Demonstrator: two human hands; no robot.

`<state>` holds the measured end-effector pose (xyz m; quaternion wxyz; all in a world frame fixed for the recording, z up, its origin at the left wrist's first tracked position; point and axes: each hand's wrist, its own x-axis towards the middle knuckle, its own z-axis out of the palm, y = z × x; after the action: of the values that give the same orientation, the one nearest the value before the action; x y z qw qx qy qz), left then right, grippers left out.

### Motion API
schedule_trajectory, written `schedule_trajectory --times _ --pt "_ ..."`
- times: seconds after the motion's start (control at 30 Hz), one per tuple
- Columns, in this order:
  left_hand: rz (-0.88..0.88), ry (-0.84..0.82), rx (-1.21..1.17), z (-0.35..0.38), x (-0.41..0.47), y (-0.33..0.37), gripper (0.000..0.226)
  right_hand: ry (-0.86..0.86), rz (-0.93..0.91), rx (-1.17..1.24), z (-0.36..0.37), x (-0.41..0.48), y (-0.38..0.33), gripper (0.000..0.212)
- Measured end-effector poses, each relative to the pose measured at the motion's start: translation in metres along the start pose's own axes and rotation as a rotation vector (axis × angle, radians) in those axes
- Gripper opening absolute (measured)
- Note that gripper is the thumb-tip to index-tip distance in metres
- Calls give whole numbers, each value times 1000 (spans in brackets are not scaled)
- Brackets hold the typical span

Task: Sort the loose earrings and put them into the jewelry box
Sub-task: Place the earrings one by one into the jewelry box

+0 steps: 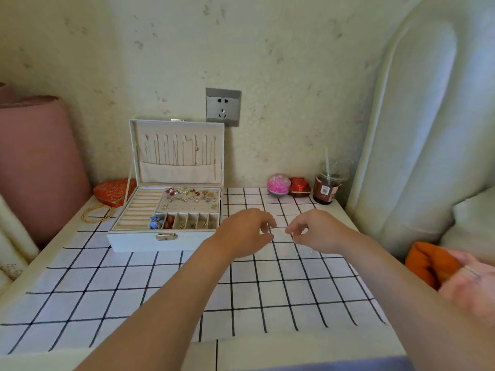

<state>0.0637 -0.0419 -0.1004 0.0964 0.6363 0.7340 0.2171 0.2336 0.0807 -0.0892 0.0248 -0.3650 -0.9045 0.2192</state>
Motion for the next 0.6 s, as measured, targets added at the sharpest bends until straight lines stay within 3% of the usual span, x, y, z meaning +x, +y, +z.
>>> schedule_trajectory --times 0.2,0.37,0.6 --pt "18 -153 75 39 12 33 32 -68 108 -117 -7 -13 30 30" --pt "0 -135 54 58 17 44 26 -77 152 -171 0 -7 34 14" --pt "-33 -116 70 59 19 38 14 -72 107 -219 10 3 25 11"
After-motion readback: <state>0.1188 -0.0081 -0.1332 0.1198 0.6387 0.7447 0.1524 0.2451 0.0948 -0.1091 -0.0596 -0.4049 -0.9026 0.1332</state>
